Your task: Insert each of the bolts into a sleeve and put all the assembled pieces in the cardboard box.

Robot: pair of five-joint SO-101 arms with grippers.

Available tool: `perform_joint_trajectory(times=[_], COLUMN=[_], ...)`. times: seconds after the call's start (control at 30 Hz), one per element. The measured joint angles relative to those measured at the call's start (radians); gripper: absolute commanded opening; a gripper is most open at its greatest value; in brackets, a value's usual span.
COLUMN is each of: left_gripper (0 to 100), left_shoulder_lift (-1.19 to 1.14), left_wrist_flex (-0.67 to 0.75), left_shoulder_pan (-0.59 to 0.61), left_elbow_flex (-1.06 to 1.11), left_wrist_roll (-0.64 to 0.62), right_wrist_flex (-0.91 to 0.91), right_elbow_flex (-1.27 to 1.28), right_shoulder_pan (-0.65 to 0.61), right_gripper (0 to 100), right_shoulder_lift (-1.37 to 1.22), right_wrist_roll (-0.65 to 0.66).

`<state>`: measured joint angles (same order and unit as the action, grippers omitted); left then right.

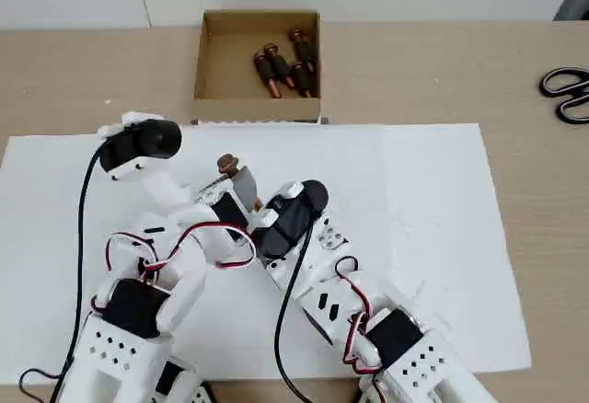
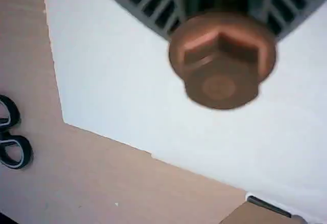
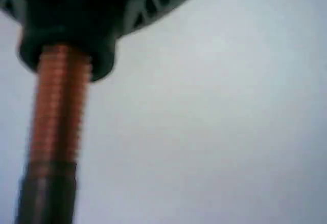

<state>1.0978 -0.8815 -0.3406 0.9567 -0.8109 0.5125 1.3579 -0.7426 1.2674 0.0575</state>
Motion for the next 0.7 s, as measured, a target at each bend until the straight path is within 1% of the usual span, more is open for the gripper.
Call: perform_joint_trajectory(times=[0.1, 0.23, 0.37, 0.47, 0.7], left_gripper=[1, 1, 1, 1, 1], left_shoulder_lift=[0.0, 0.0, 0.005, 0.006, 0.02], left_wrist_flex=[-0.003, -0.02, -0.041, -0.064, -0.157], left_shoulder_pan=[-0.008, -0.023, -0.028, -0.028, -0.031], left_elbow_flex=[0.0, 0.0, -0.002, -0.003, -0.006], left_wrist_roll=[0.061, 0.183, 0.265, 0.285, 0.287], right_wrist_flex=[0.0, 0.0, 0.0, 0.002, 0.002], right_elbow_flex=[0.0, 0.0, 0.003, 0.003, 0.005], right_shoulder_pan=[0.0, -0.005, -0.006, -0.009, -0.009], right_gripper=[0.3, 0.3, 0.3, 0.3, 0.3], right_shoulder_lift=[0.0, -0.002, -0.002, -0.002, -0.003], right_wrist_roll=[0.0, 0.0, 0.0, 0.002, 0.002])
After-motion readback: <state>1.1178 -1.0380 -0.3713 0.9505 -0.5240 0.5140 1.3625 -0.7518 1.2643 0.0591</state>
